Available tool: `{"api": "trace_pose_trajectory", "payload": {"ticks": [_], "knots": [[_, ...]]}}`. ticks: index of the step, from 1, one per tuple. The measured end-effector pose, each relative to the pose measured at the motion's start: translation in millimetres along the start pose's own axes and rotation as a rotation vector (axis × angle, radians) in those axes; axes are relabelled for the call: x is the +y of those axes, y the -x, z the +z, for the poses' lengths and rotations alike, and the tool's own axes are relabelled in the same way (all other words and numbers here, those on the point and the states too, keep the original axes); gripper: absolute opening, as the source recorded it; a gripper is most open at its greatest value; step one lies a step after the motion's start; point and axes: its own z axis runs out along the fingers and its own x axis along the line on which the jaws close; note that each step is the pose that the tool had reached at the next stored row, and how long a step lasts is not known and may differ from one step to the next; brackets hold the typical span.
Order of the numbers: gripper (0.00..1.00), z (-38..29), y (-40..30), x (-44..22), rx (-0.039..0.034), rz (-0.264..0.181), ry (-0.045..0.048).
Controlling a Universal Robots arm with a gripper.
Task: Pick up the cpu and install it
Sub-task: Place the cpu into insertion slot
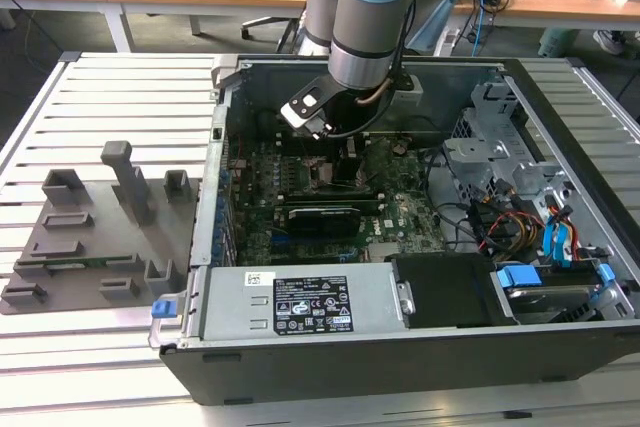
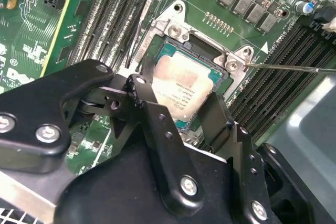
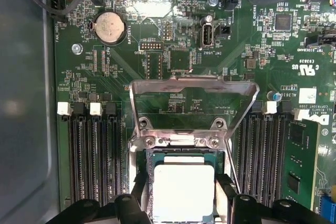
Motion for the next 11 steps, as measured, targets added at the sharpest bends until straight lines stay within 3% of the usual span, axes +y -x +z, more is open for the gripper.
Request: {"api": "trace_pose_trajectory", "payload": {"ticks": [7, 11], "knots": [[0.60, -0.5, -3.5, 0.0, -0.0002, 0.000, 0.0004], [0.60, -6.3, -3.2, -0.5, -0.0030, 0.000, 0.0004]]}}
